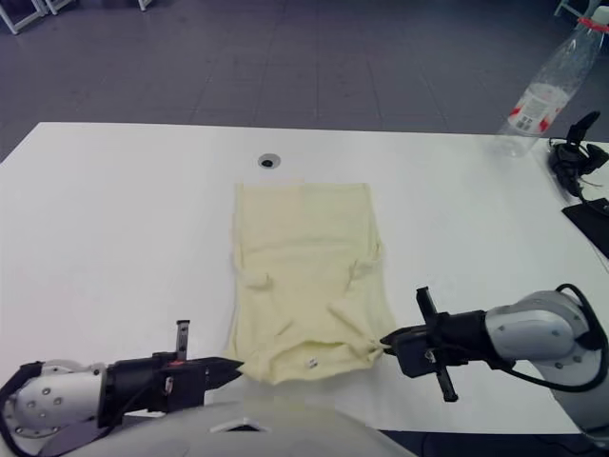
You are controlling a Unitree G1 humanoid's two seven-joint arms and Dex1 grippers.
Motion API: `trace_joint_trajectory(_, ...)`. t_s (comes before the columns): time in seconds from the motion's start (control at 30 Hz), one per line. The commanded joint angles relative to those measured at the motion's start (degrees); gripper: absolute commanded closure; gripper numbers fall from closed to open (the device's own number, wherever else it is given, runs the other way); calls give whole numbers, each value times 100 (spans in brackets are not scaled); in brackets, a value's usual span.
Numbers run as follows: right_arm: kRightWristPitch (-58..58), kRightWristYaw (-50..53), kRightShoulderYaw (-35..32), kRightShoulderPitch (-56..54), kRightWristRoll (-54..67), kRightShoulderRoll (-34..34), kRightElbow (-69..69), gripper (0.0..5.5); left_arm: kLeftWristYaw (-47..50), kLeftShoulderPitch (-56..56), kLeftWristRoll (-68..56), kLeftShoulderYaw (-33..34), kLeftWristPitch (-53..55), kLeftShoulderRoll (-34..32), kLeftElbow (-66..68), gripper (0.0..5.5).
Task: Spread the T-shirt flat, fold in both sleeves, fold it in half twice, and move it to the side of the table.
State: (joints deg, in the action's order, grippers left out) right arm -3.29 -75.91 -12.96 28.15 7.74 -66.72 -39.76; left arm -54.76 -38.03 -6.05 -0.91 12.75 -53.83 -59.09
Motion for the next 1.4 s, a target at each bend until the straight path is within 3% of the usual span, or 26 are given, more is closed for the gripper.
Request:
trace_joint_trajectory(0.03,-232,-824,-1125,766,553,54,-411,545,-927,-1267,-758,1690,-963,-210,-89,550)
trace_joint_trajectory(0.2,-322,-1502,-2234,1384,1170,416,-618,545,-1346,-1664,-2011,3126,-1067,2,-81,550)
trace_joint_trajectory(0.43,292,-1606,-3017,957,2226,123,-575,545,-1491,-1140,-3430,3912,-801,83,244,550)
trace_joint_trajectory(0.57,465,-1308,-2414,120,2058,-325,-93,545,-1122,-624,-2965,3238,-535,5,364,550)
trace_joint_trajectory(0.73,526,-743,-686,-1757,1724,-665,825,545,-369,1079,-2103,1797,-598,334,1413,550)
trace_joint_trajectory(0.87,644,-330,871,-3756,689,-218,1888,545,364,3030,-1576,907,-15,606,2576,550)
trace_joint_trajectory(0.93,663,-176,1348,-4414,285,49,2378,545,518,3848,-1235,529,-11,763,3175,550)
trace_joint_trajectory(1.13,652,259,2210,-5689,-644,820,3935,546,965,5719,-66,-416,-563,1433,5105,550)
trace_joint_trajectory(1.4,733,158,2865,-5973,-1103,1357,5059,546,689,6048,525,-1282,-1203,1918,6157,550)
